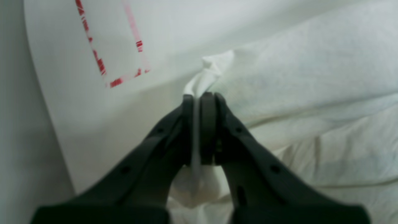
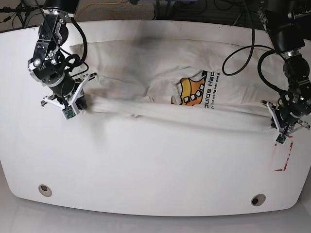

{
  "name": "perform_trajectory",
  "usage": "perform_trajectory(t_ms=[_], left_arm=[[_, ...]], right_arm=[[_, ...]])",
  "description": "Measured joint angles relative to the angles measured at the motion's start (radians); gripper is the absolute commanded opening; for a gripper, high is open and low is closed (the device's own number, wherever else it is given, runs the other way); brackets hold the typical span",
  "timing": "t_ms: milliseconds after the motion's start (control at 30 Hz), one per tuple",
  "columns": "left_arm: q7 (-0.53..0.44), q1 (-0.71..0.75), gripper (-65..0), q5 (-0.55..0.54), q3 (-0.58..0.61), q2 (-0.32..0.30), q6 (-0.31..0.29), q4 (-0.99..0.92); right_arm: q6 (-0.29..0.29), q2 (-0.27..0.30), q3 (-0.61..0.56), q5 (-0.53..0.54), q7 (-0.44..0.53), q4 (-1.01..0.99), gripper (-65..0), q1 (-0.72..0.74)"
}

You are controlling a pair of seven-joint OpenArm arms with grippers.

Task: Fold the T-shirt properly
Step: 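Lift the edge with both grippers and fold it over the shirt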

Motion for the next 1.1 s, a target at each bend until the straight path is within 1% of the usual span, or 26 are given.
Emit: perform_trajectory(t_ms=[200,333,567,667,767,900,1100], left_arm=[[0.003,0.067,-65.0,0.013,-0.015,-0.008,0.001,0.055],[0.005,0.116,-64.9,0.013,-0.016,-0.01,0.003,0.094],[0.003,0.198,-64.9,0.005,-0.069,-0.008,0.0,0.176],[0.005,0.23,-64.9,0.016,-0.075,-0.009,0.002,0.205],[0.003,0.272,-64.9,0.005,-0.076,-0.008,0.0,0.242],[-0.013,0.324,-64.7,-0.006,-0.1,-0.008,-0.001,0.264],[-0.01,0.364,-64.6,-0.002,-0.129,-0.009,0.0,0.262]], right_arm=[[0.001,-0.027,-0.001,0.002,0.005,0.011,-65.0,-0.064],[0.0,-0.034,0.0,0.001,0.001,0.015,-65.0,-0.103],[0.0,-0.056,0.005,-0.001,-0.002,0.015,-65.0,-0.134],[0.0,-0.06,0.019,0.008,-0.024,0.016,-65.0,-0.14],[0.0,-0.06,0.037,0.006,-0.045,0.017,-65.0,-0.148],[0.0,-0.056,0.045,0.005,-0.047,0.017,-65.0,-0.153],[0.0,-0.06,0.043,0.009,-0.042,0.017,-65.0,-0.172]])
